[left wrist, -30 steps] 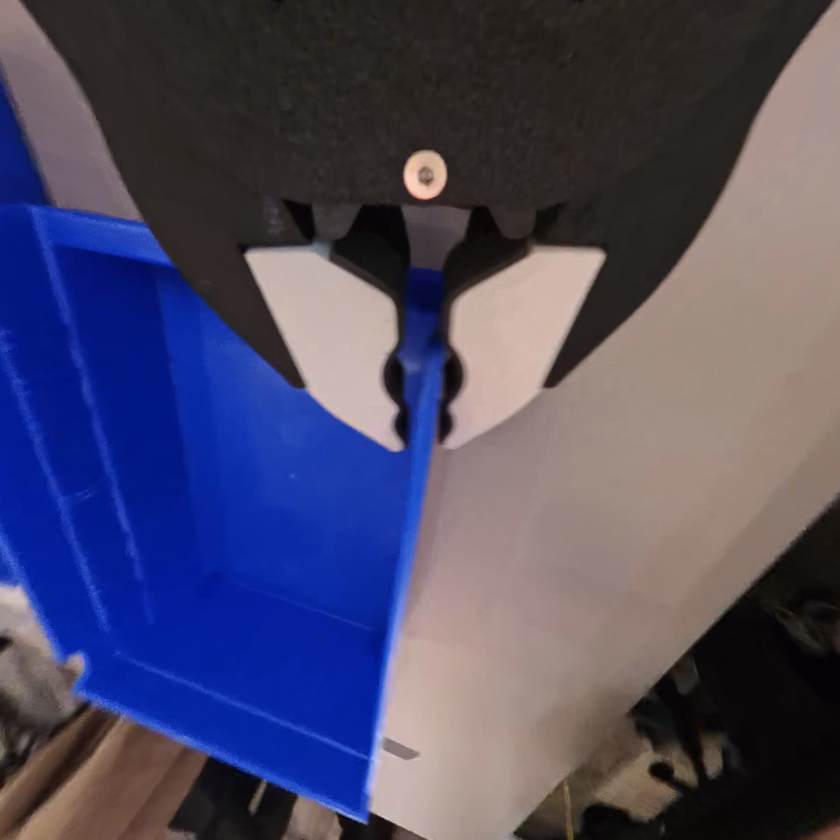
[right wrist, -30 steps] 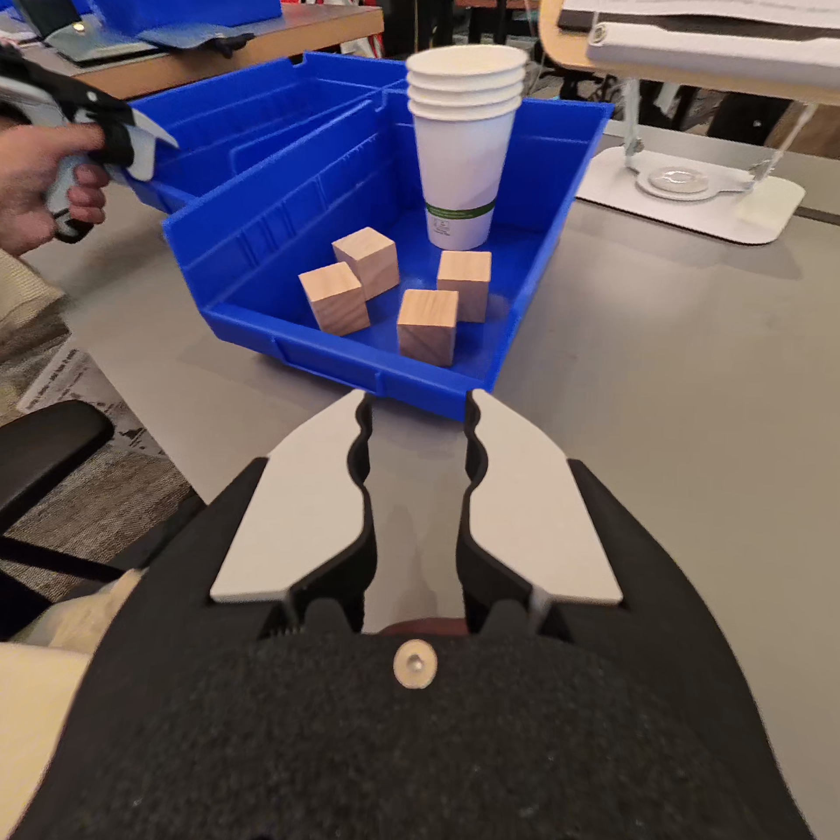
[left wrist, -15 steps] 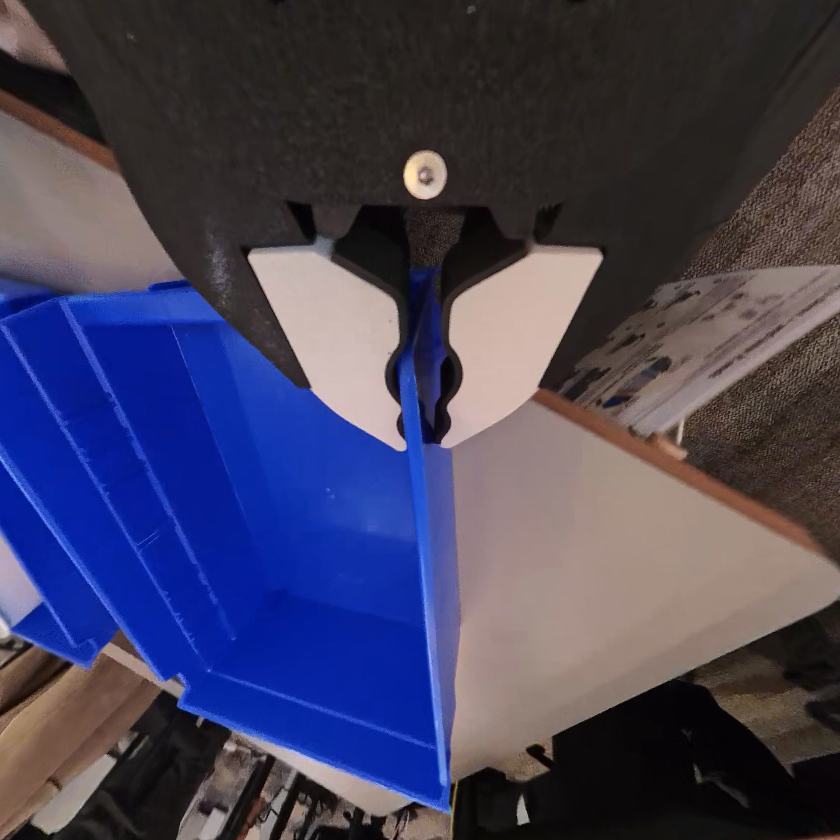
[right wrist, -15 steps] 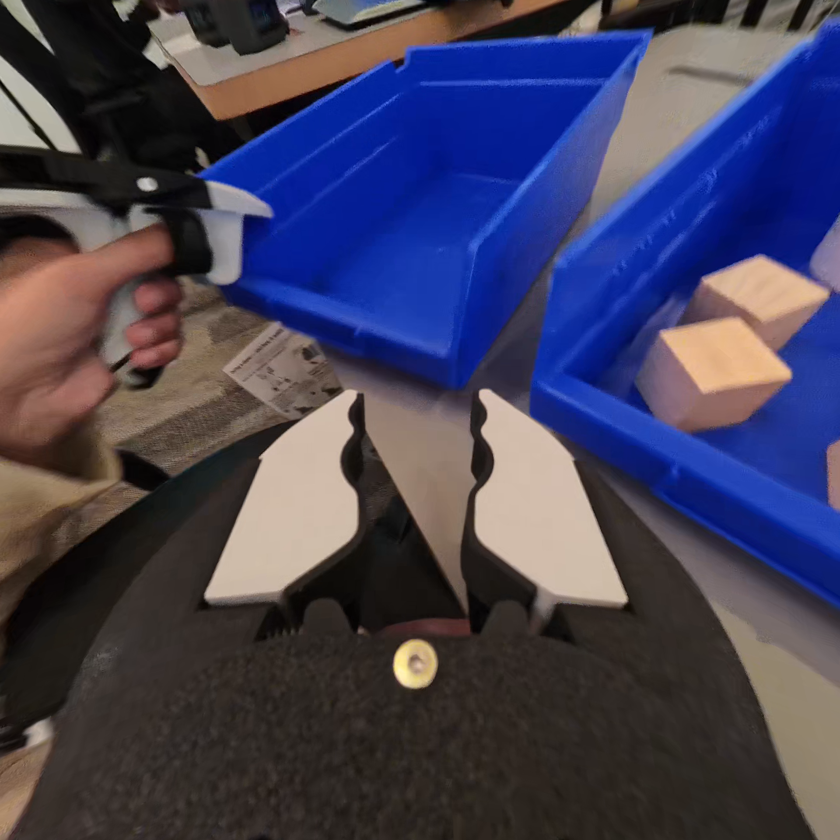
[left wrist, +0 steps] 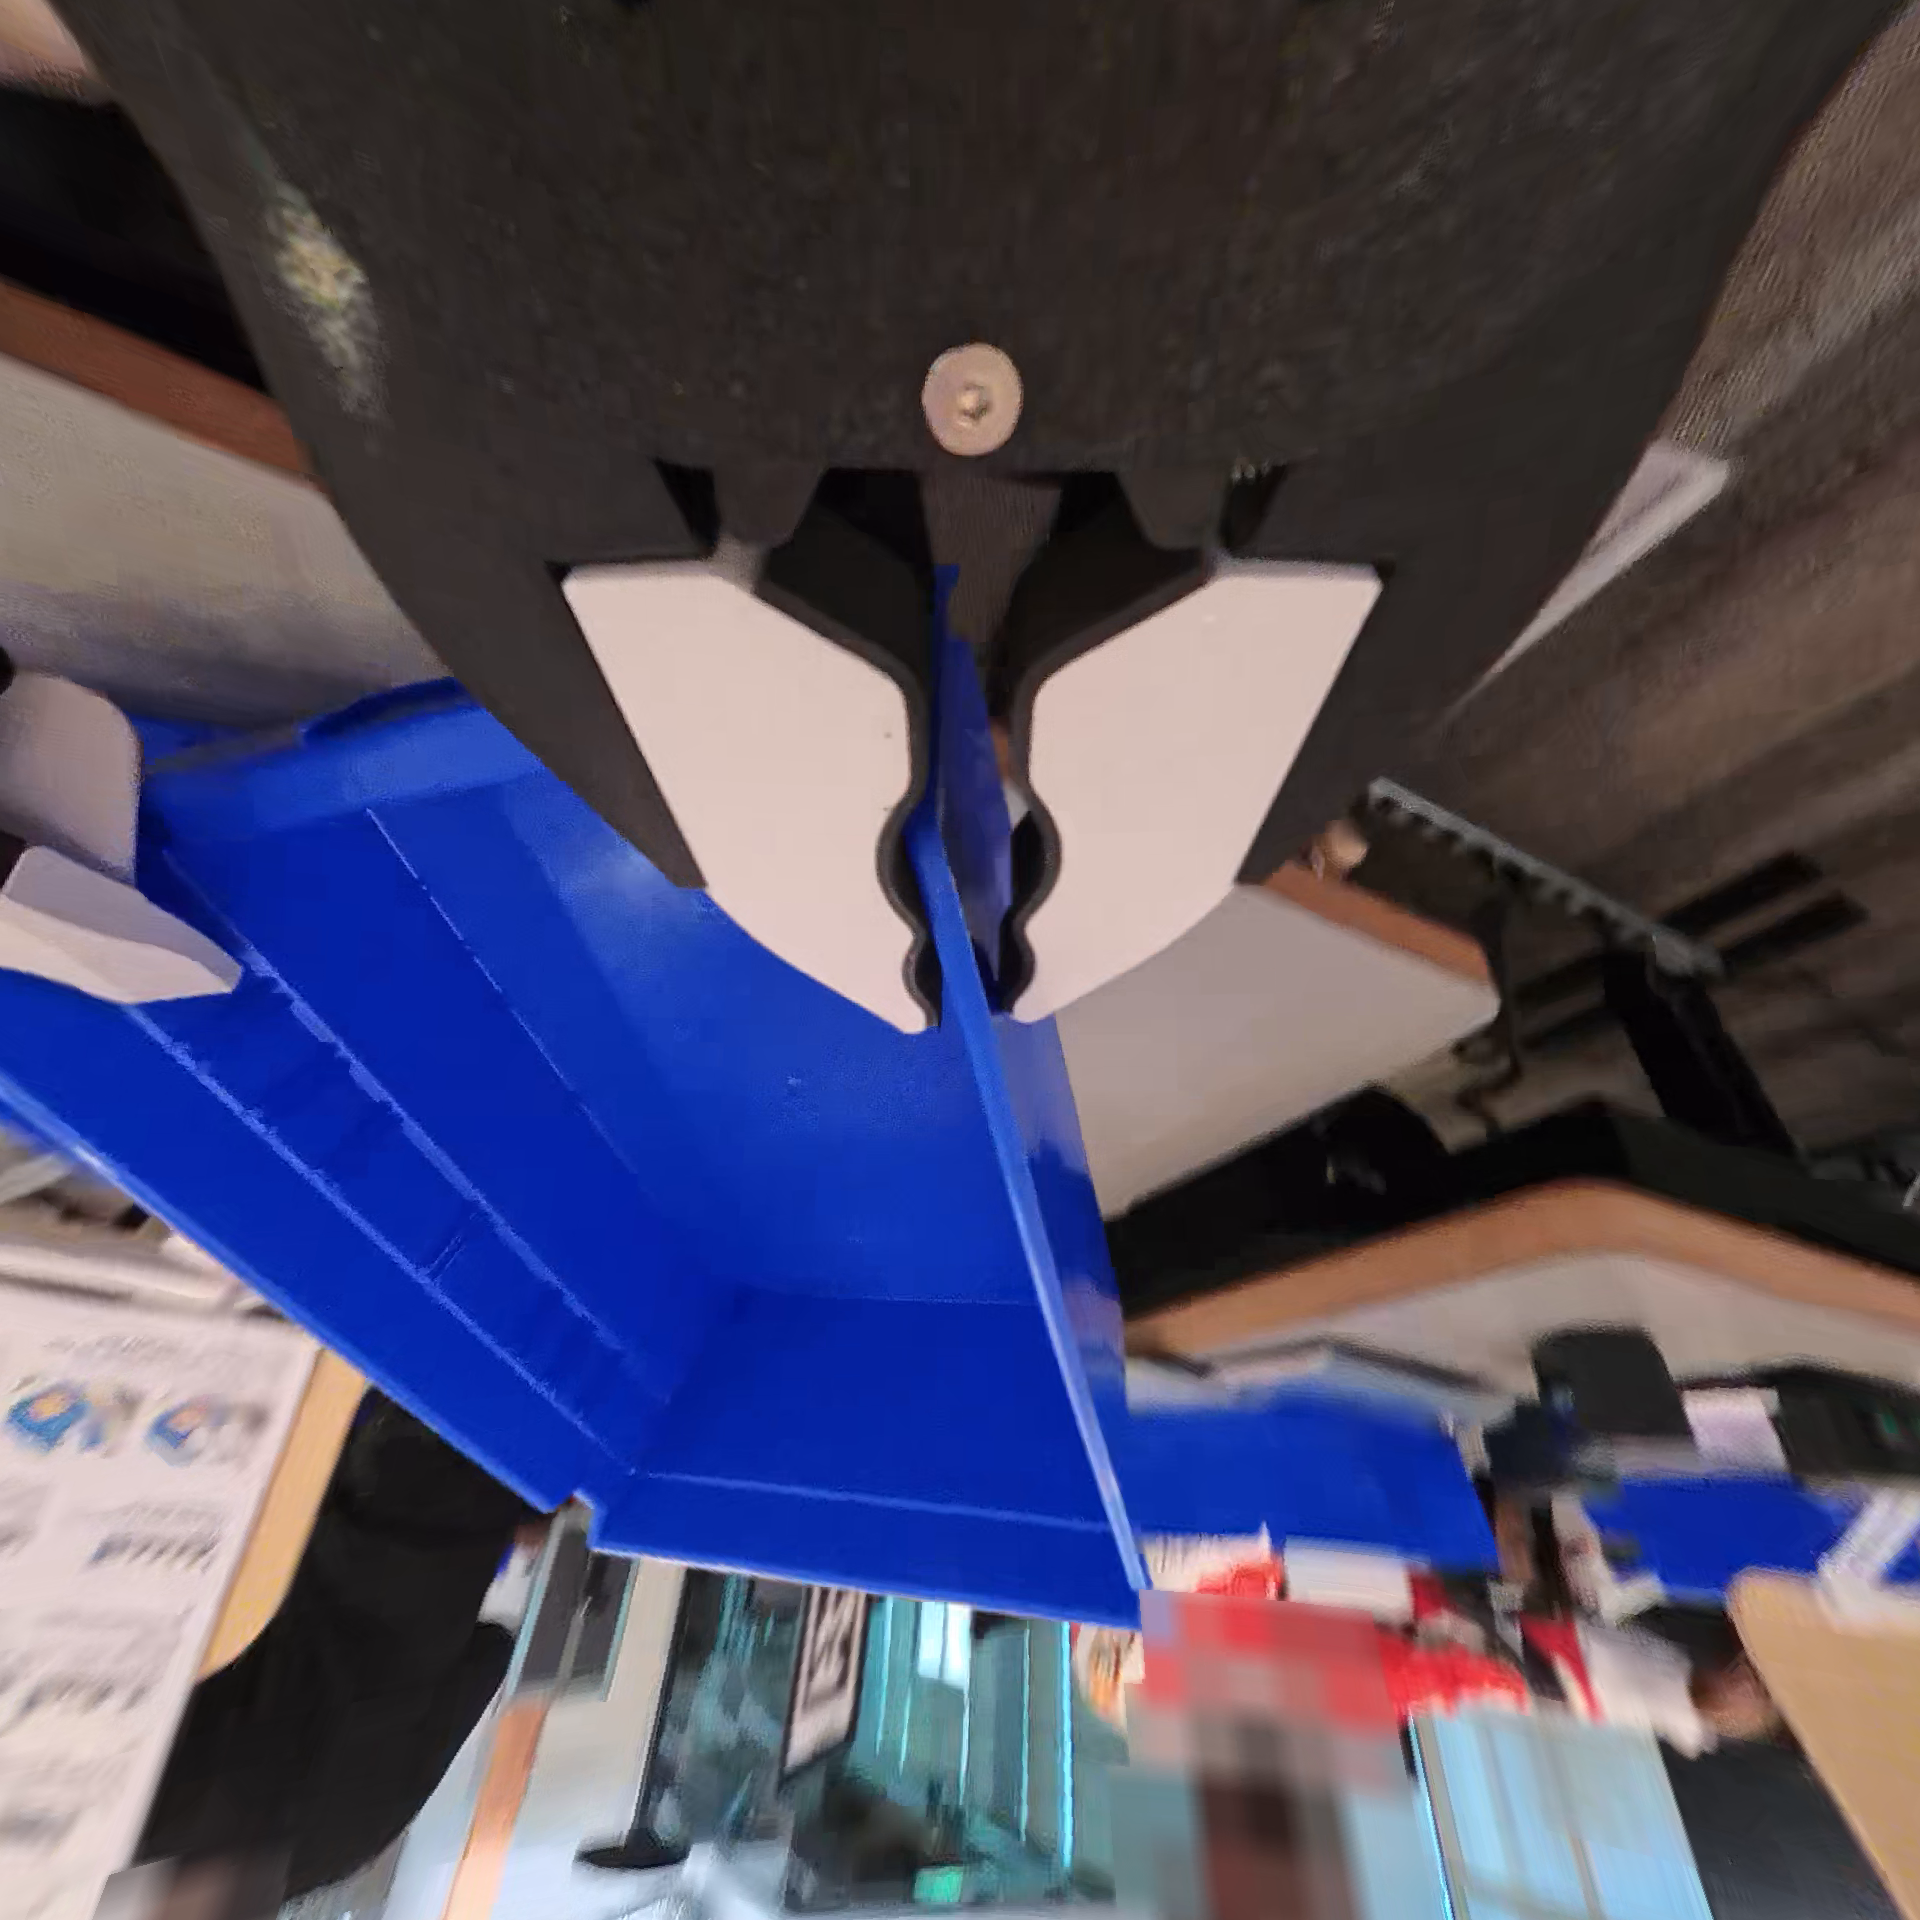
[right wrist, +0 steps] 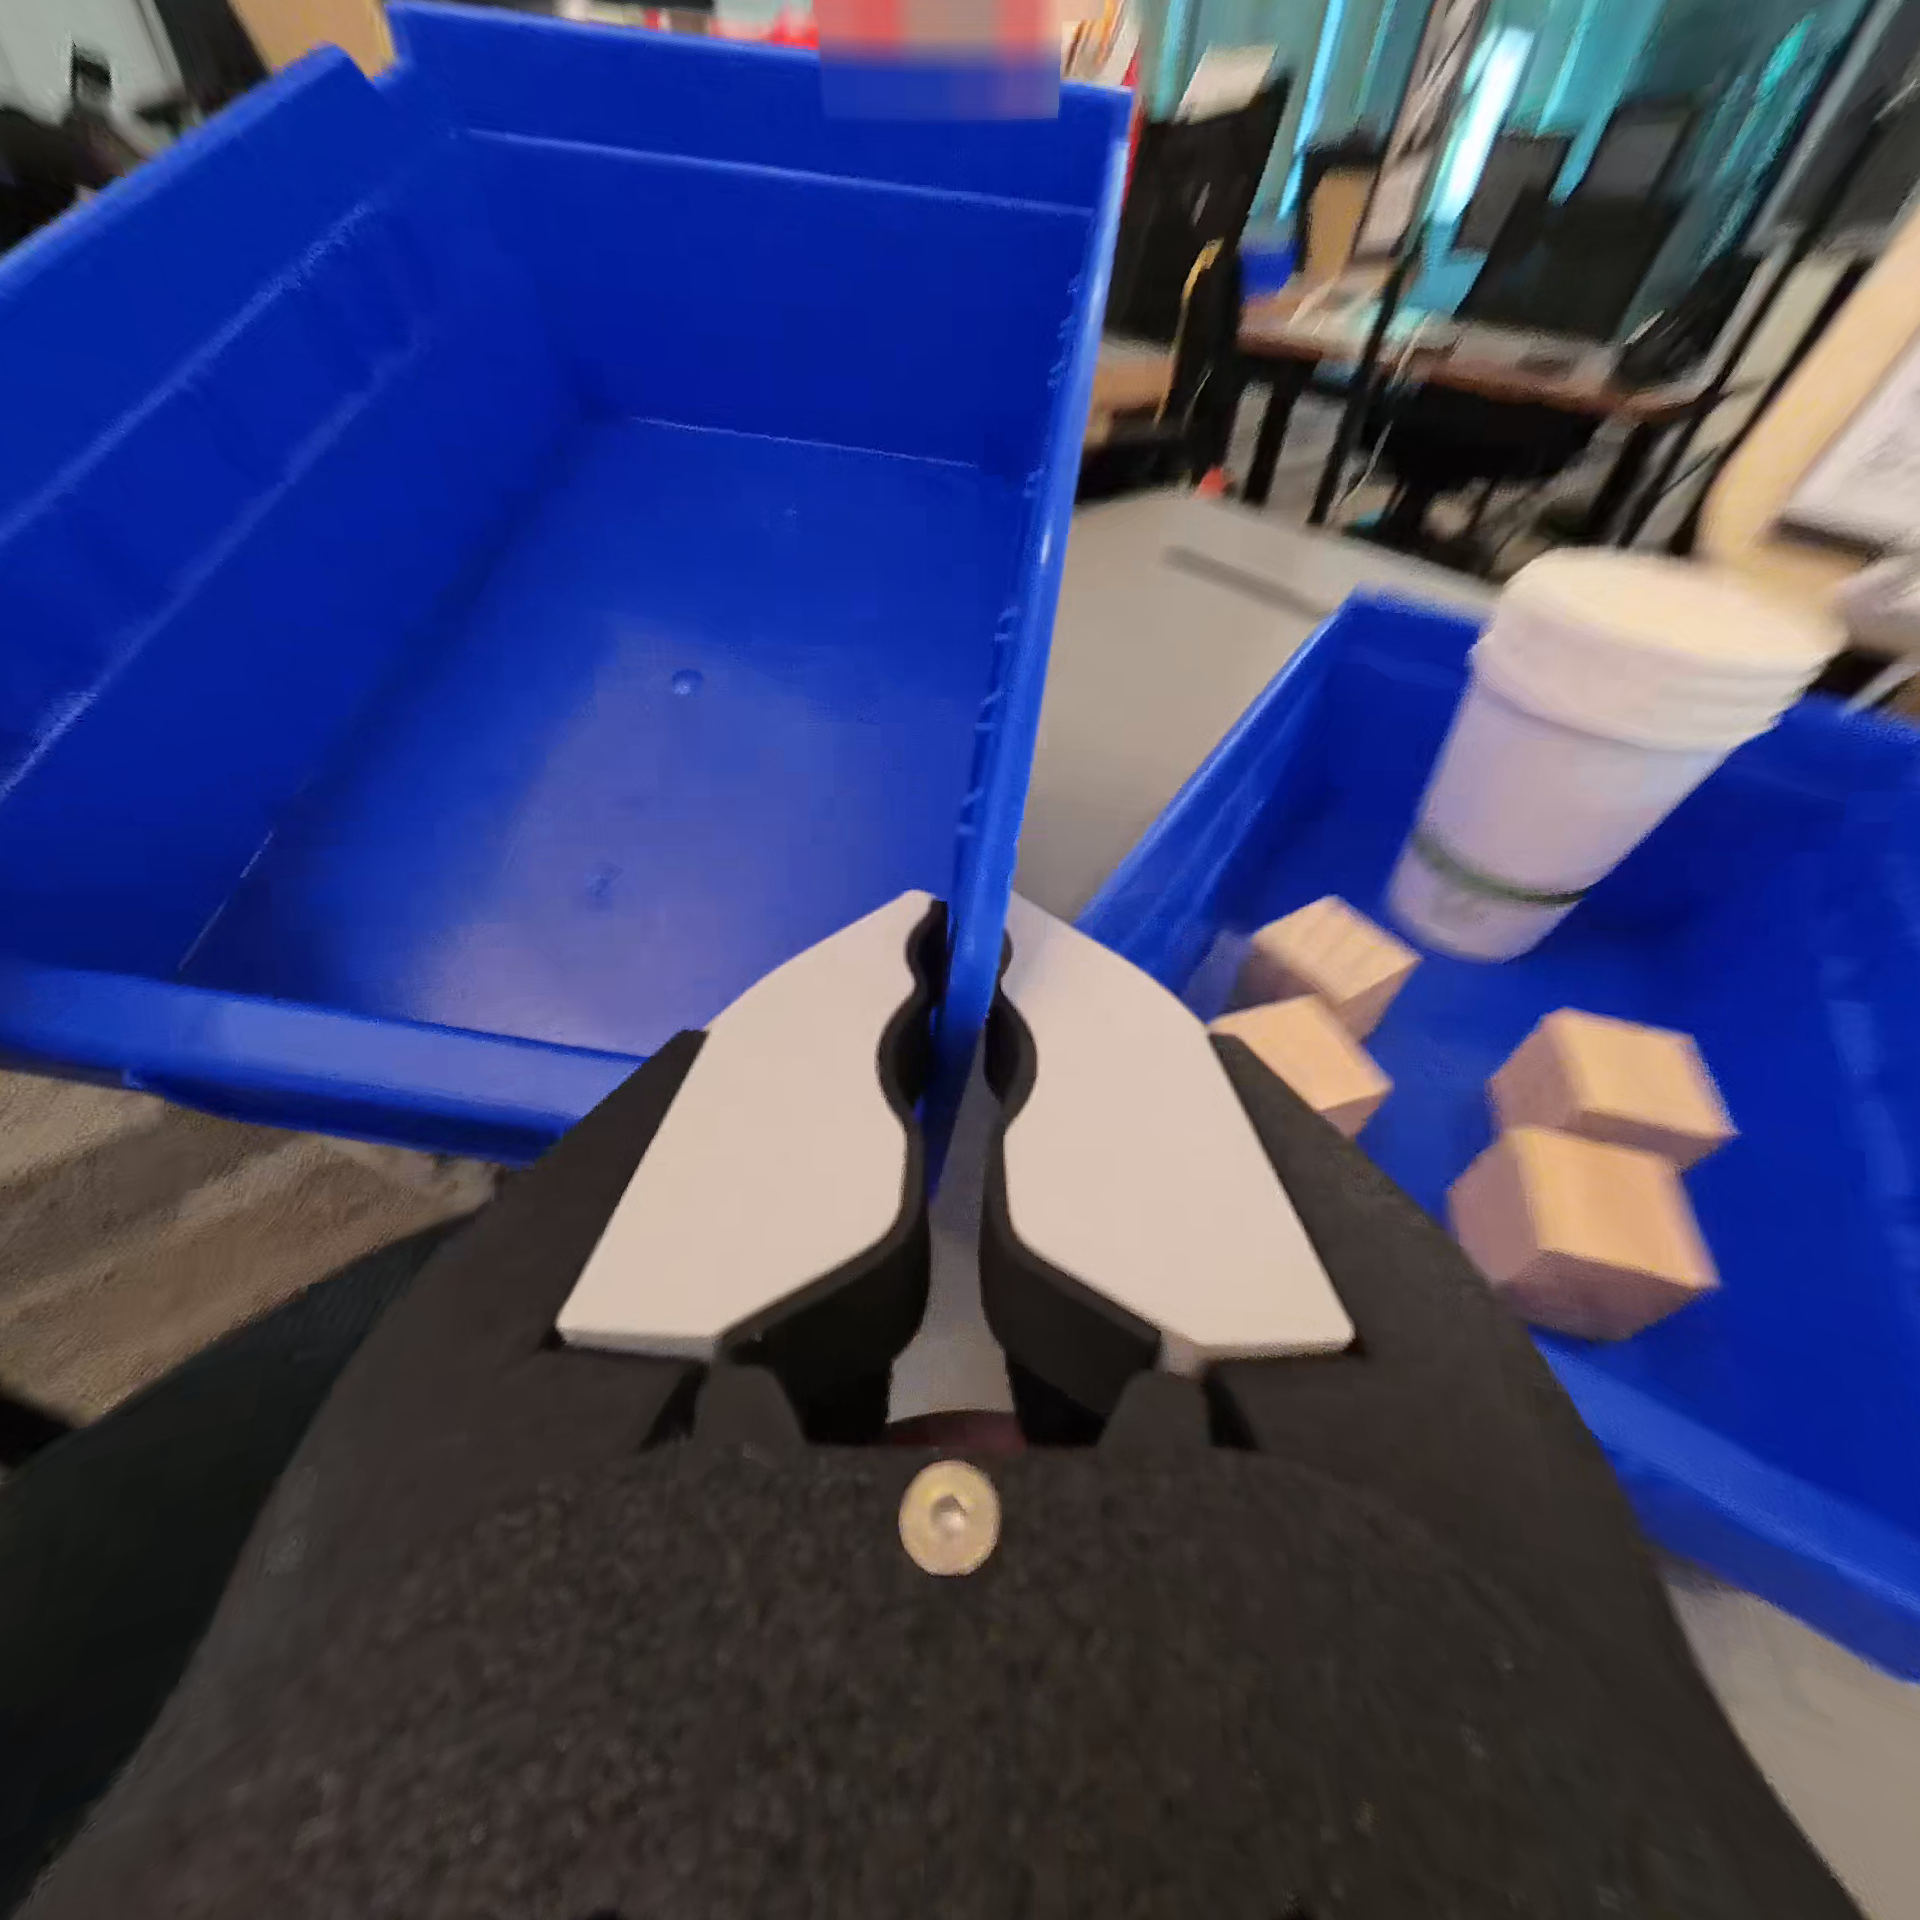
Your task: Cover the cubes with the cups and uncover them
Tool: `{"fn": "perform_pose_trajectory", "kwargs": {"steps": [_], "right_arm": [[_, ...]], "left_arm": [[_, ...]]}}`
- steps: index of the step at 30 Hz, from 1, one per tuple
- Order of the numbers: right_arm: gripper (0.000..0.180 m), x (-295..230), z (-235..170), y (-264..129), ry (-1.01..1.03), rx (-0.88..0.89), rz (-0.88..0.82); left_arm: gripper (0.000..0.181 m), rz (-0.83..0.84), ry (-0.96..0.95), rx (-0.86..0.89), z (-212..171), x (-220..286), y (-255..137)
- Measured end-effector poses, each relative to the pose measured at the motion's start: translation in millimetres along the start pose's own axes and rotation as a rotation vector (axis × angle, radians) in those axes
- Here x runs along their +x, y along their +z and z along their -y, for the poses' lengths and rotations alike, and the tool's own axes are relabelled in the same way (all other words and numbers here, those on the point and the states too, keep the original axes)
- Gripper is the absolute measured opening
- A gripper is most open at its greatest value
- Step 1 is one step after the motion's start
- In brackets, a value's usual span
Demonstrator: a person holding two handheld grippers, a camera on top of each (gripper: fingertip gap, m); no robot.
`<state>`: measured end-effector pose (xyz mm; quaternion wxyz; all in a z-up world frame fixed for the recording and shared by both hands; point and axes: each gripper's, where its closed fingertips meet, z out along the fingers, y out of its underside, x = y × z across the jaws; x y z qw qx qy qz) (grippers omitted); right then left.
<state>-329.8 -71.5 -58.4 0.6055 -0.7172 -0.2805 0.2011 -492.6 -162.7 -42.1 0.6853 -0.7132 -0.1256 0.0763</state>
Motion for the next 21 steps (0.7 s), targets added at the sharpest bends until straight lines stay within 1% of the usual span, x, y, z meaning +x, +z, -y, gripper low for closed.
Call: {"fn": "perform_pose_trajectory", "kwargs": {"steps": [3, 6, 9, 12, 14, 16, 19, 21], "right_arm": [[0.004, 43.0, 53.7, -41.9, -0.017, 0.155, -0.121], [0.004, 107.8, 94.1, -99.4, -0.02, 0.243, -0.286], [0.004, 185.7, 110.6, -167.4, 0.012, 0.268, -0.47], [0.003, 265.9, 106.0, -237.2, 0.053, 0.248, -0.672], [0.003, 315.4, 88.6, -278.8, 0.091, 0.196, -0.779], [0.004, 358.7, 61.6, -312.5, 0.122, 0.116, -0.858], [0.004, 413.7, 9.8, -346.1, 0.163, -0.012, -0.936], [0.004, 444.0, -29.5, -356.7, 0.213, -0.099, -0.943]], "left_arm": [[0.008, -0.09, 0.015, 0.132, 53.0, 45.2, 2.6], [0.009, -0.264, 0.038, 0.187, 96.7, 120.3, 11.9], [0.01, -0.45, 0.111, 0.211, 126.5, 220.6, 15.0], [0.009, -0.614, 0.158, 0.204, 136.8, 331.3, 15.7], [0.008, -0.707, 0.162, 0.164, 129.8, 403.9, 16.6], [0.007, -0.784, 0.153, 0.092, 110.5, 470.4, 18.1], [0.005, -0.856, 0.141, -0.044, 60.2, 551.6, 22.2], [0.005, -0.871, 0.129, -0.139, 19.5, 589.5, 23.3]]}}
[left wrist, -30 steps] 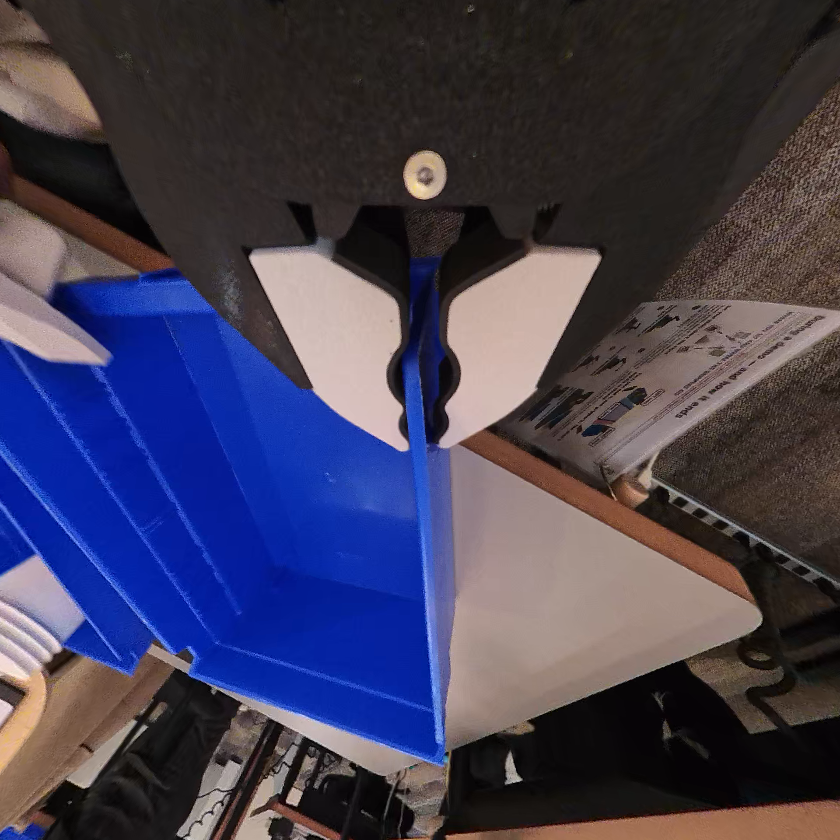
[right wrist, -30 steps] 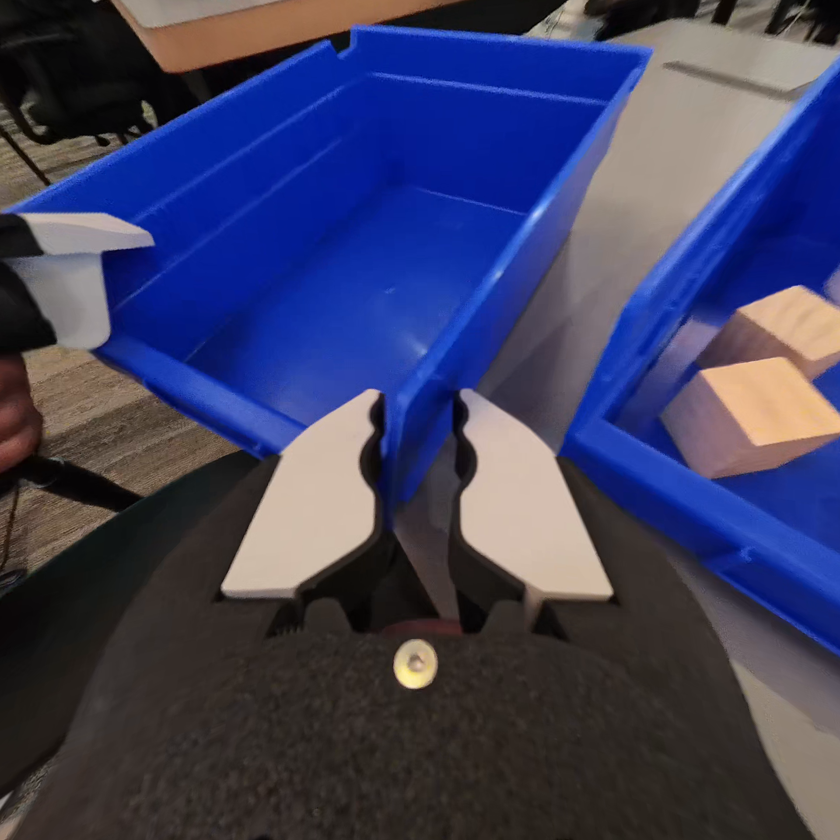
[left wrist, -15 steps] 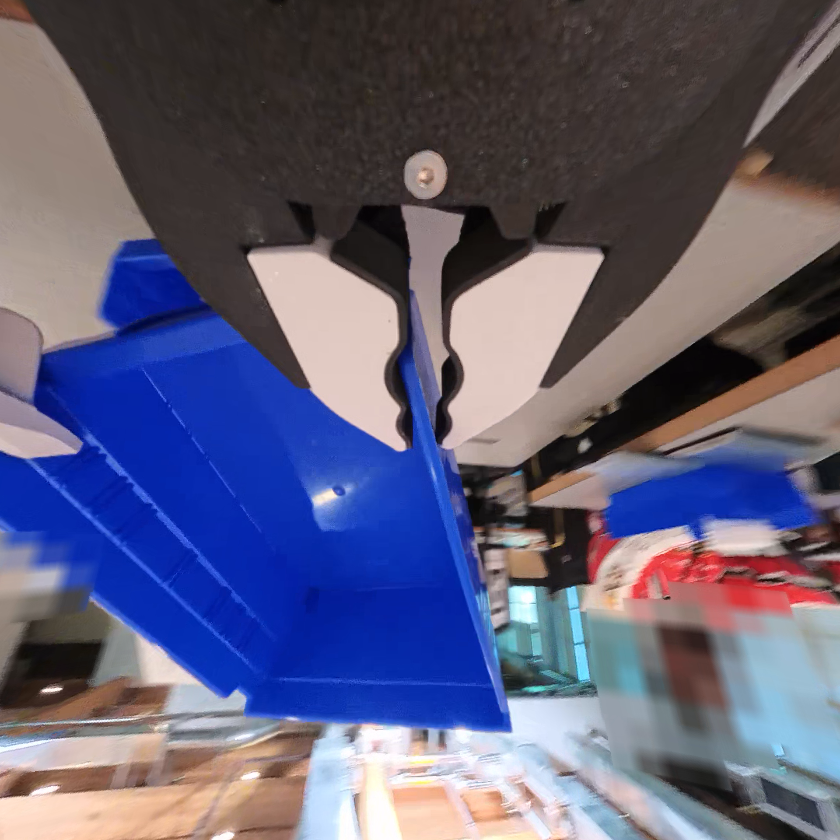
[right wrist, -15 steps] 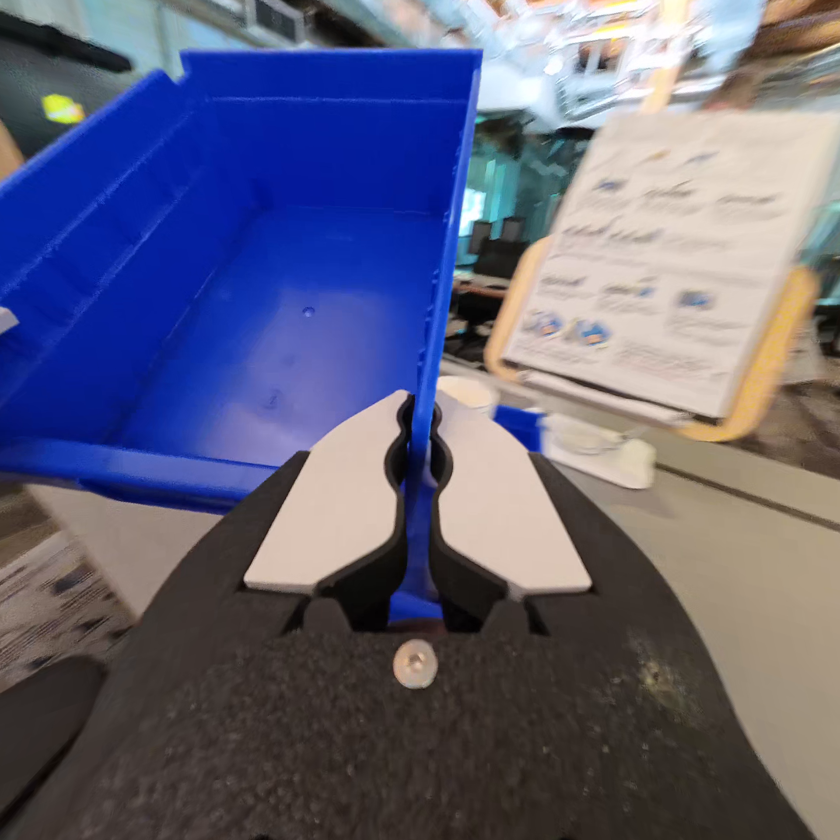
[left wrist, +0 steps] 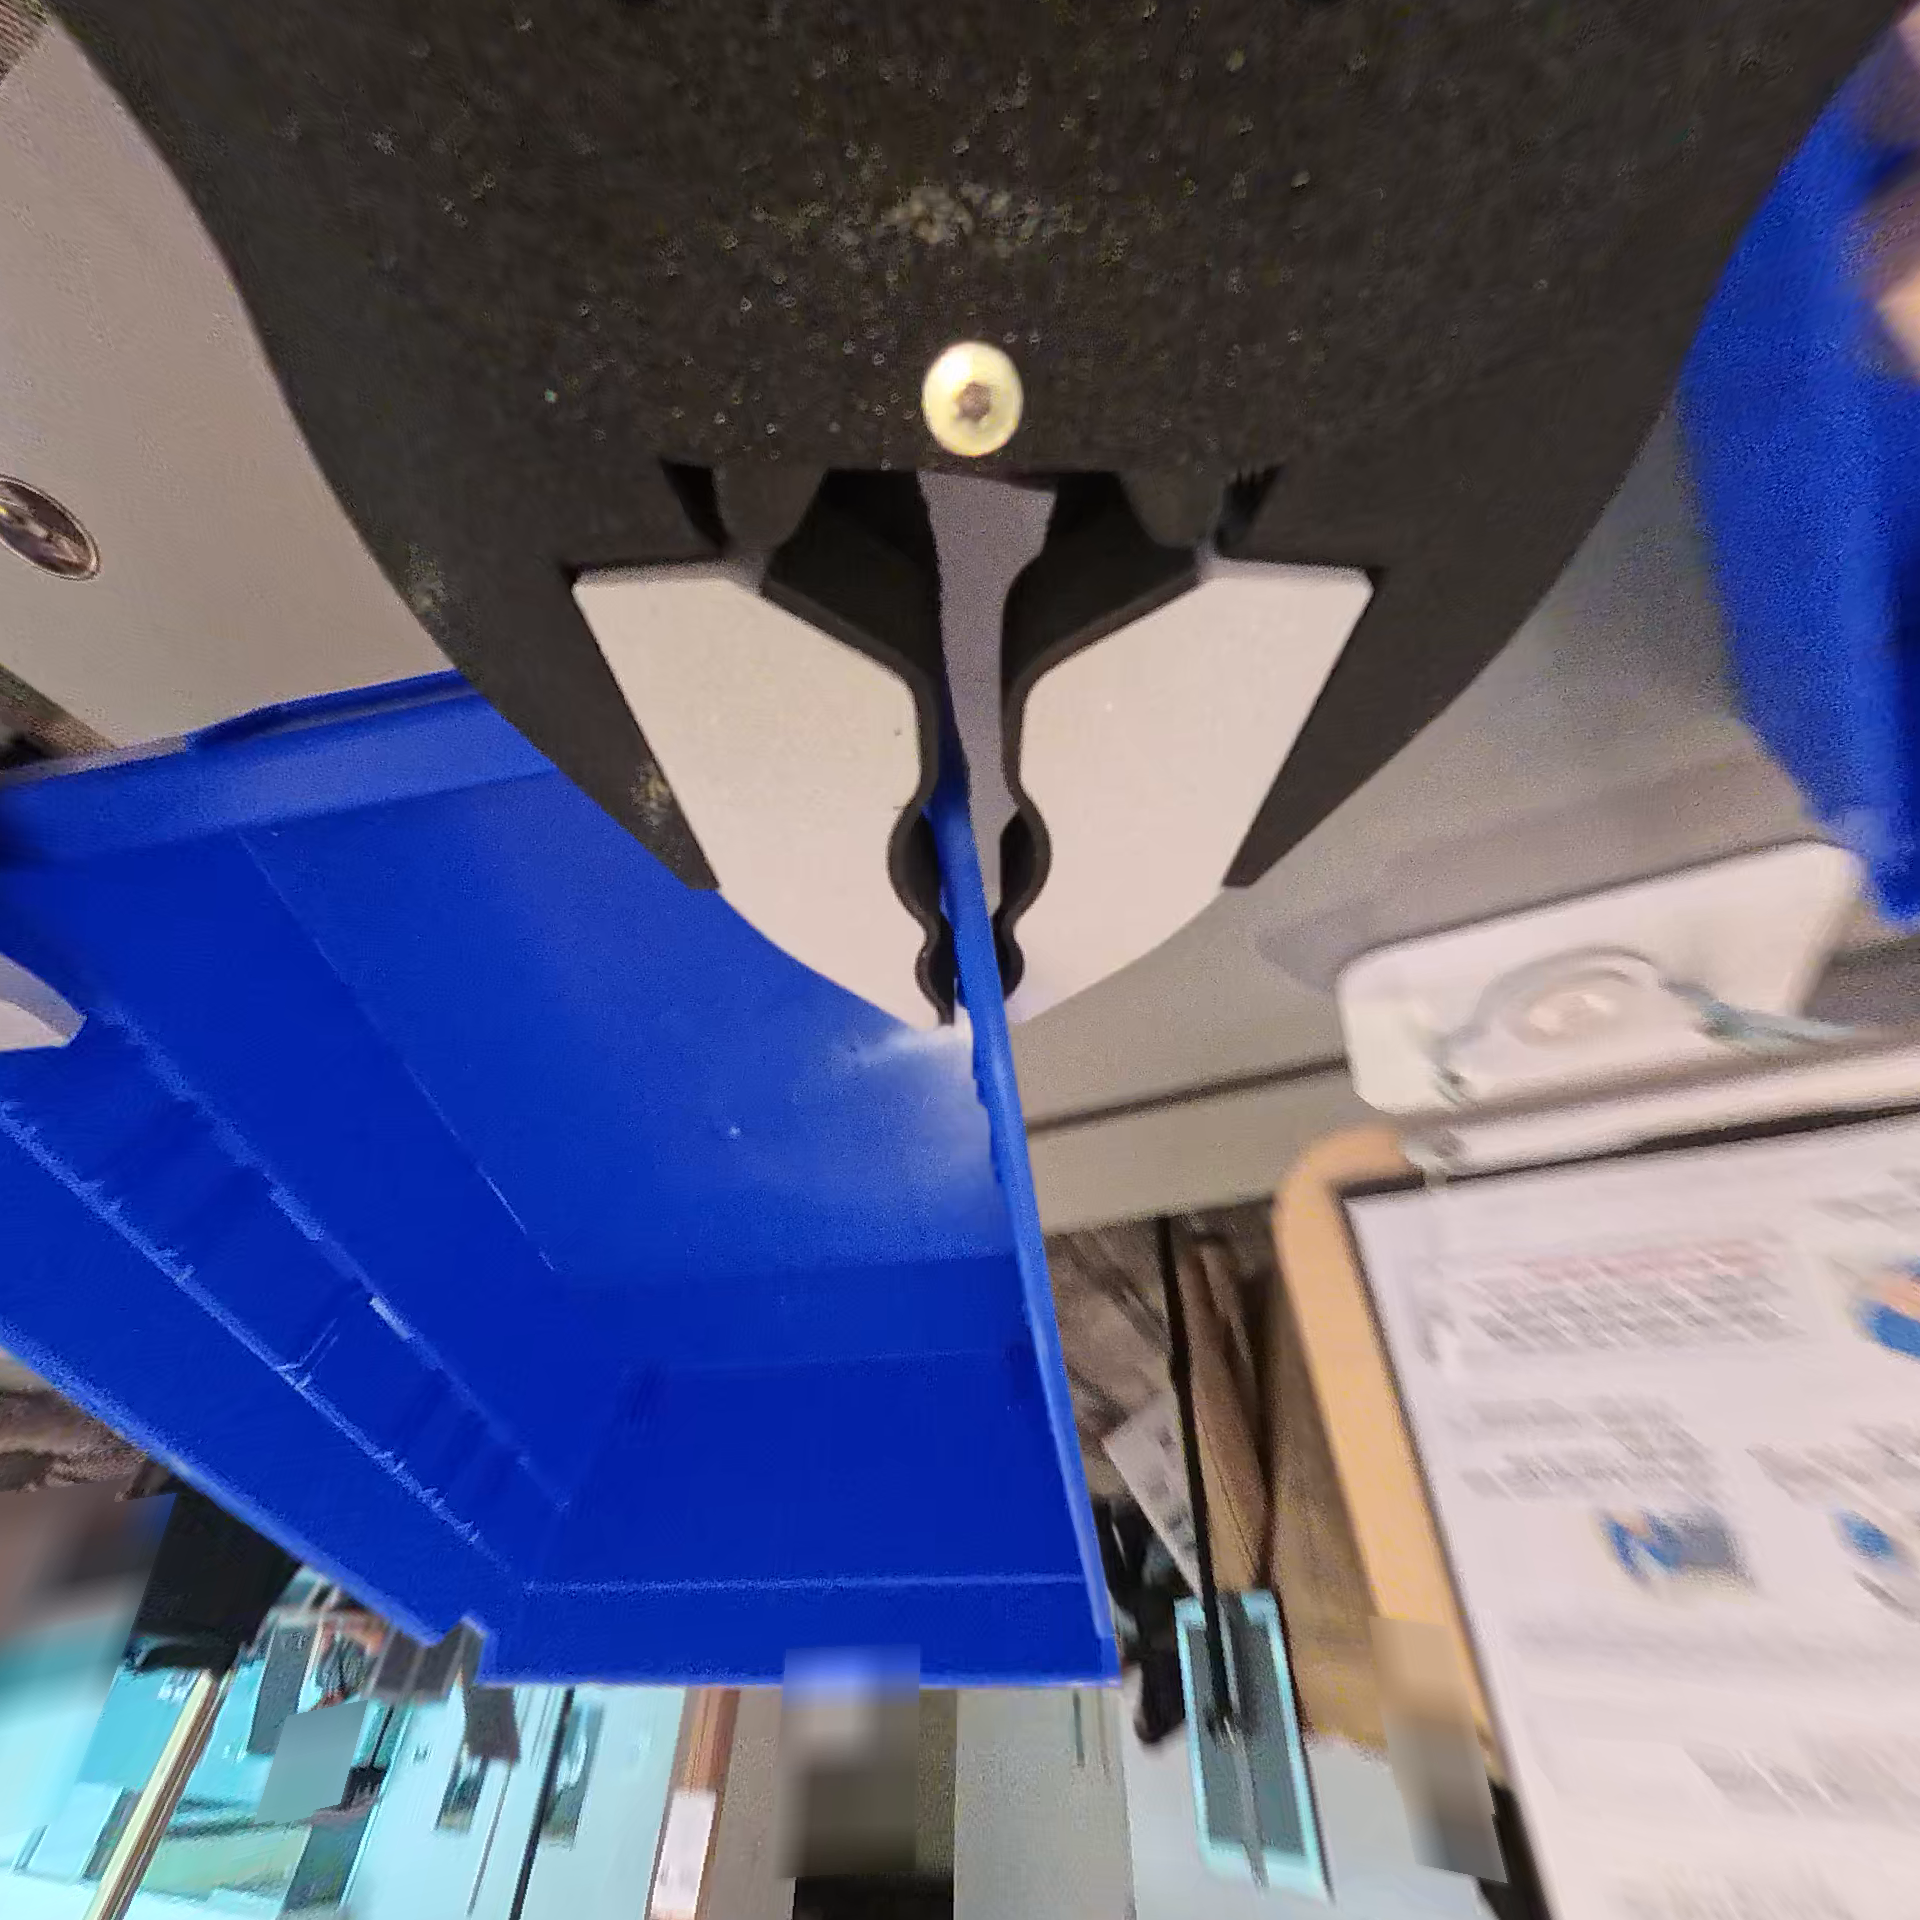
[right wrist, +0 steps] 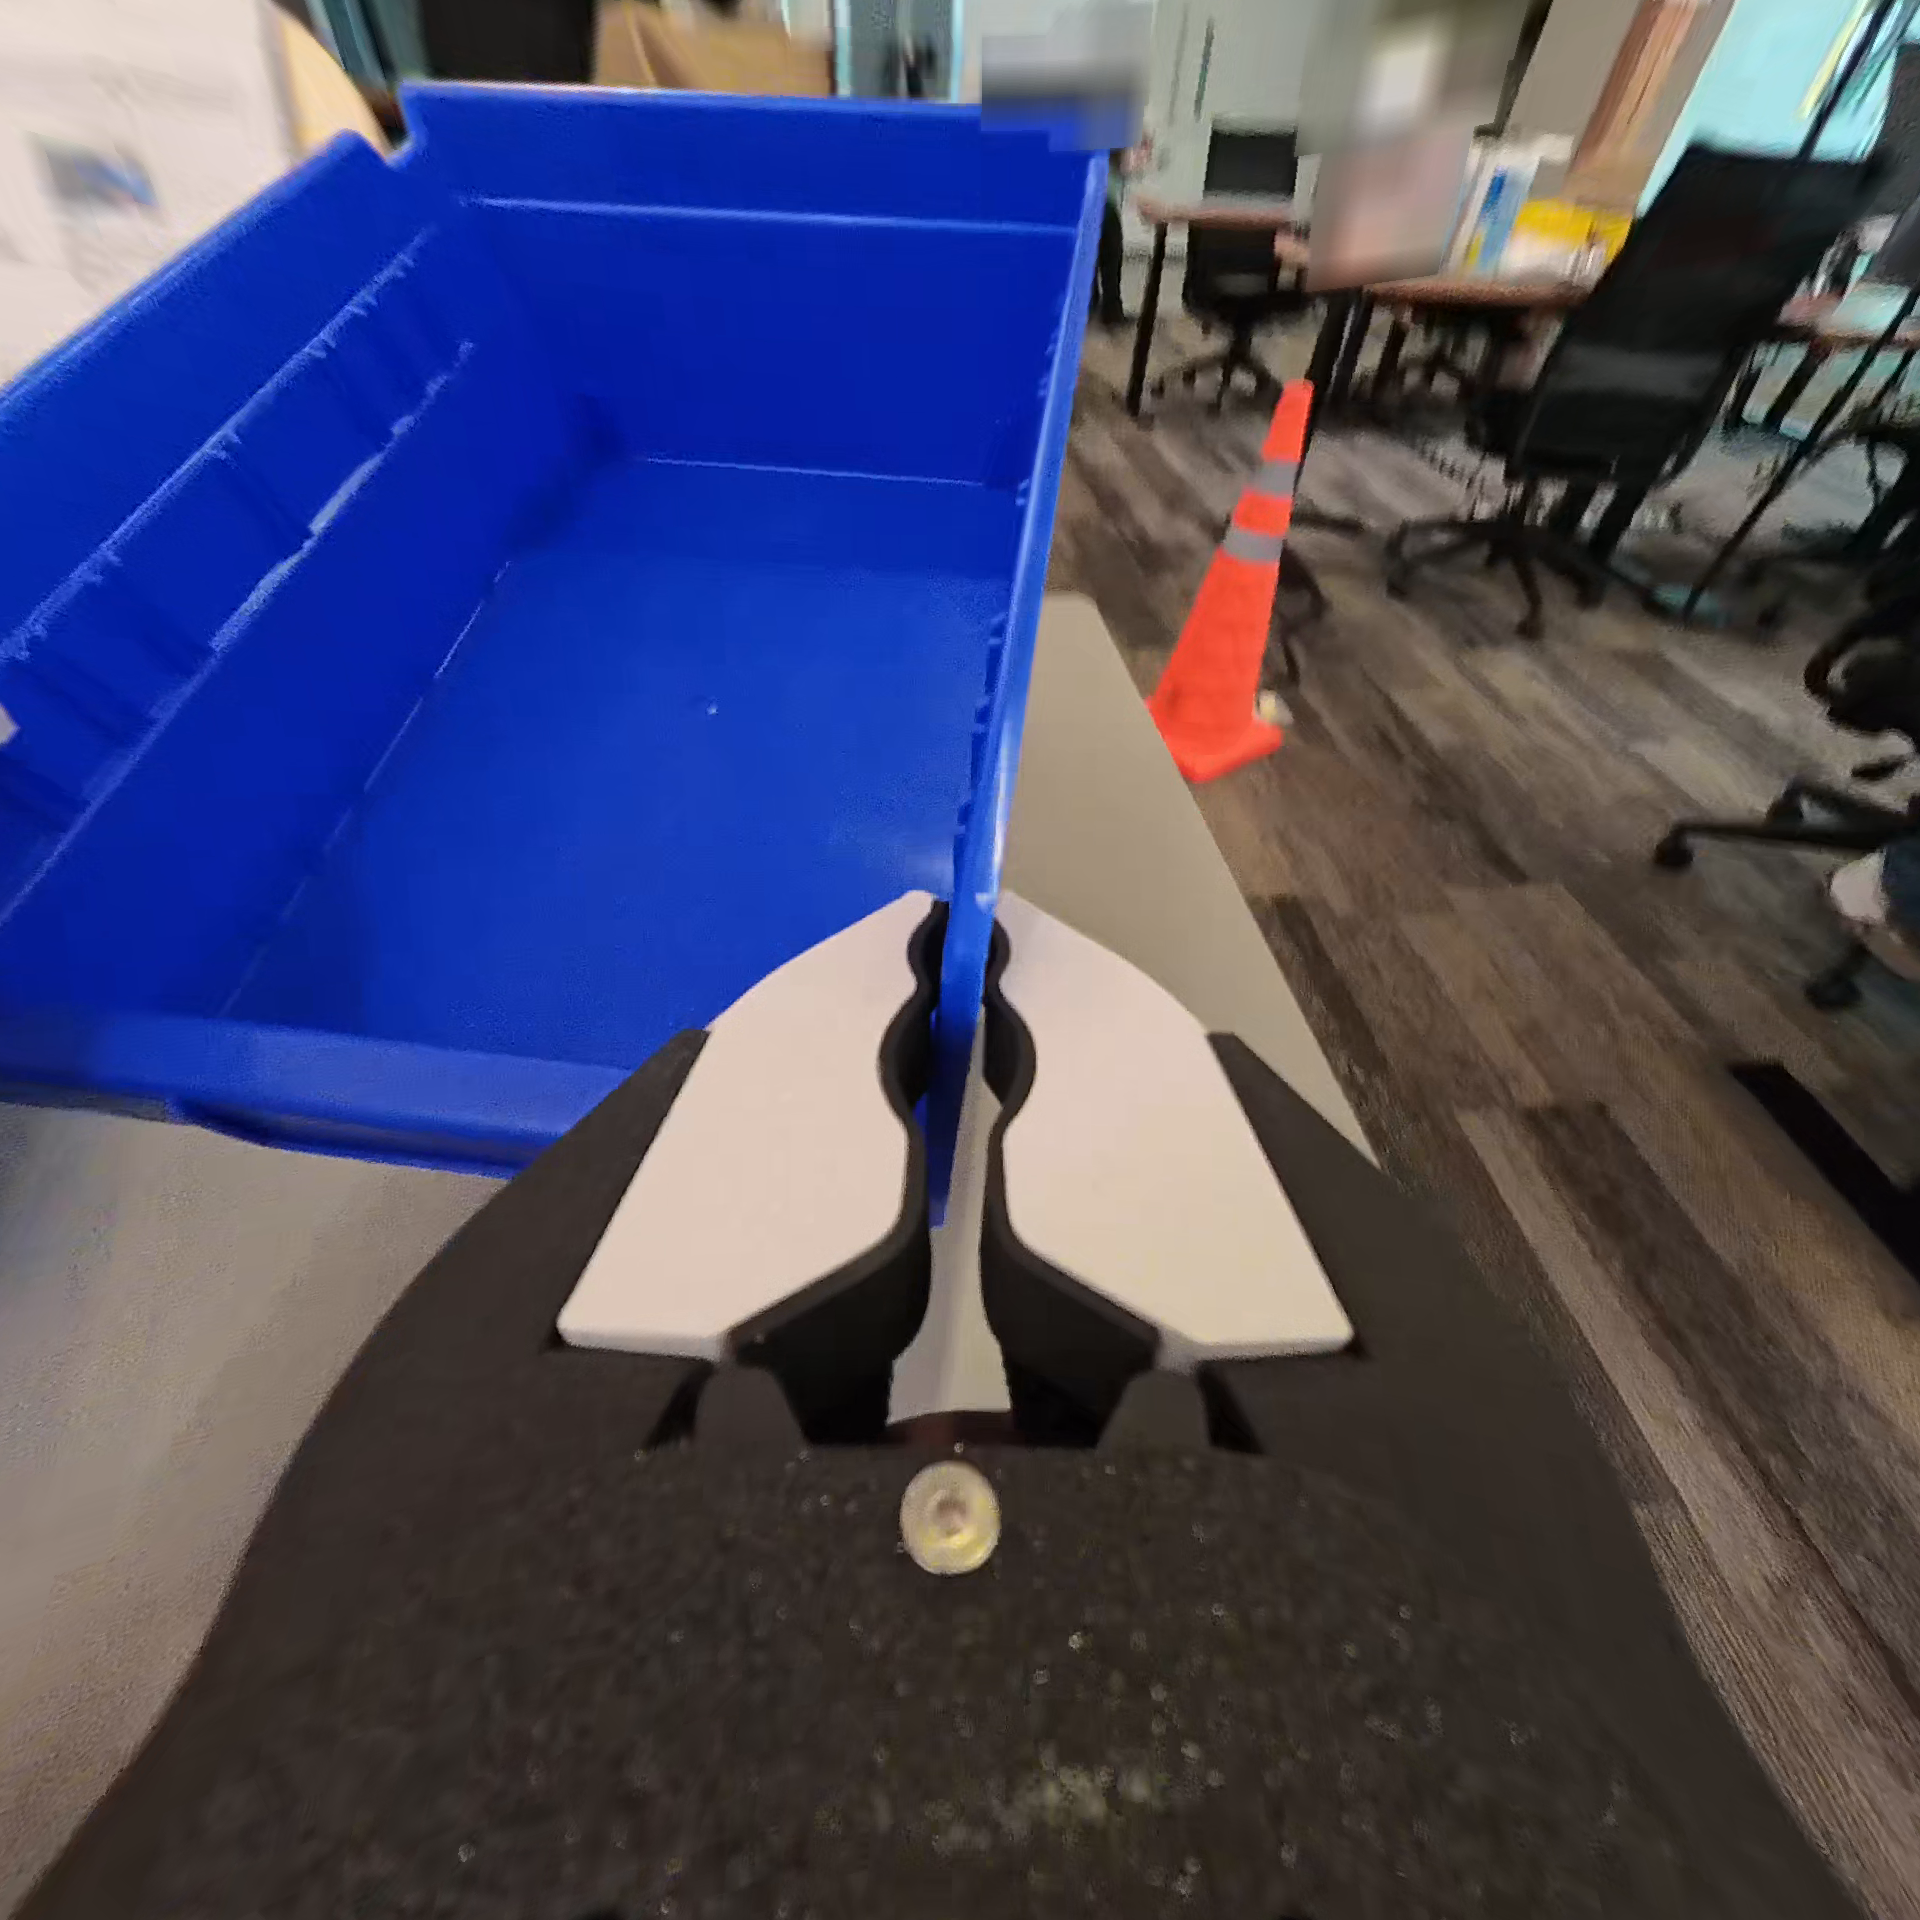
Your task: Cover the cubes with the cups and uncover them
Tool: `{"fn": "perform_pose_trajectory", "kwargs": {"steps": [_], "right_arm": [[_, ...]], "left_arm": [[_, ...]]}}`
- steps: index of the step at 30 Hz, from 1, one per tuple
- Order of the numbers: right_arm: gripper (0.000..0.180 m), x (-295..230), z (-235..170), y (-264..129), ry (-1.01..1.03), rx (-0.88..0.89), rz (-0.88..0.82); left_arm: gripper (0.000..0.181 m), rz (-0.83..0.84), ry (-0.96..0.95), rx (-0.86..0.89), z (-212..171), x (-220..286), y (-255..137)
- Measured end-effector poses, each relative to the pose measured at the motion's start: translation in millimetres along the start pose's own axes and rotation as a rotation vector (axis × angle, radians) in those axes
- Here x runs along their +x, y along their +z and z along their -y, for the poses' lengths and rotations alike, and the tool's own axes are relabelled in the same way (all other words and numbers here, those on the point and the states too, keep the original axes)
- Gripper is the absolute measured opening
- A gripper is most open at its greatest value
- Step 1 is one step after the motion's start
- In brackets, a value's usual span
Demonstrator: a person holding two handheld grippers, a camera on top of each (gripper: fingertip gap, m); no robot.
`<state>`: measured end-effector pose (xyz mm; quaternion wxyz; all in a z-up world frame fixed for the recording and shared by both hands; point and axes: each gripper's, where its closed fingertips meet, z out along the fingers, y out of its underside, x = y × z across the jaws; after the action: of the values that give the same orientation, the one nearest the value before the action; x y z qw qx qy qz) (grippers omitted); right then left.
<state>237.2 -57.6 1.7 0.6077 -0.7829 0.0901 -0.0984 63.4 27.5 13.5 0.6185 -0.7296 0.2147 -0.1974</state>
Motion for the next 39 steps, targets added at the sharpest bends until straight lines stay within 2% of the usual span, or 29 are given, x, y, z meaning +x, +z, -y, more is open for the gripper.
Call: {"fn": "perform_pose_trajectory", "kwargs": {"steps": [4, 8, 12, 14, 15, 16, 20, 22, 25, 27, 29, 31, 33, 36, 38, 39], "right_arm": [[0.003, 38.3, -65.5, 47.2, 0.004, -0.175, 0.018], [0.004, 52.0, -117.8, 70.7, 0.024, -0.293, 0.068], [0.003, 58.4, -124.9, 77.5, 0.13, -0.24, 0.112], [0.005, 61.7, -122.5, 77.9, 0.137, -0.236, 0.103], [0.02, 64.3, -117.0, 75.7, 0.14, -0.208, 0.084], [0.033, 67.1, -111.9, 70.6, 0.13, -0.188, 0.055], [0.04, 58.7, -74.7, 22.6, 0.024, -0.052, -0.09], [0.041, 7.5, -43.7, -3.3, 0.007, 0.08, 0.009], [0.045, -122.9, -21.3, -30.5, 0.016, 0.176, 0.35], [0.046, -221.3, -36.6, -43.9, 0.034, 0.122, 0.596], [0.049, -302.2, -65.6, -47.5, 0.029, 0.01, 0.74], [0.054, -349.0, -84.1, -37.3, 0.004, -0.041, 0.735], [0.057, -371.9, -93.6, -17.6, -0.032, -0.054, 0.664], [0.061, -390.4, -109.1, 6.7, -0.064, -0.131, 0.607], [0.046, -396.4, -112.9, 13.2, -0.068, -0.145, 0.612], [0.036, -398.2, -114.2, 14.2, -0.072, -0.15, 0.622]], "left_arm": [[0.005, 0.002, -0.043, -0.149, -73.2, 30.9, 47.8], [0.01, -0.014, -0.074, -0.275, -128.5, 45.4, 60.5], [0.02, -0.046, -0.031, -0.273, -131.3, 58.7, 55.3], [0.038, -0.126, -0.053, -0.3, -131.9, 67.4, 50.8], [0.046, -0.169, -0.075, -0.328, -132.6, 70.2, 44.9], [0.055, -0.203, -0.094, -0.338, -129.3, 69.5, 35.3], [0.064, -0.242, -0.017, -0.248, -95.9, 26.3, -39.9], [0.065, -0.173, 0.053, -0.173, -79.4, -19.3, -87.7], [0.062, 0.075, 0.144, -0.073, -62.6, -117.3, -153.7], [0.058, 0.309, 0.184, -0.03, -62.0, -196.2, -192.5], [0.06, 0.494, 0.198, -0.067, -79.3, -266.3, -218.2], [0.073, 0.486, 0.085, -0.2, -114.6, -300.0, -222.4], [0.076, 0.361, -0.081, -0.254, -139.8, -299.5, -215.0], [0.075, 0.365, -0.1, -0.287, -160.0, -308.9, -204.4], [0.068, 0.343, -0.138, -0.306, -168.9, -311.4, -195.1], [0.052, 0.288, -0.202, -0.317, -171.6, -306.1, -190.9]]}}
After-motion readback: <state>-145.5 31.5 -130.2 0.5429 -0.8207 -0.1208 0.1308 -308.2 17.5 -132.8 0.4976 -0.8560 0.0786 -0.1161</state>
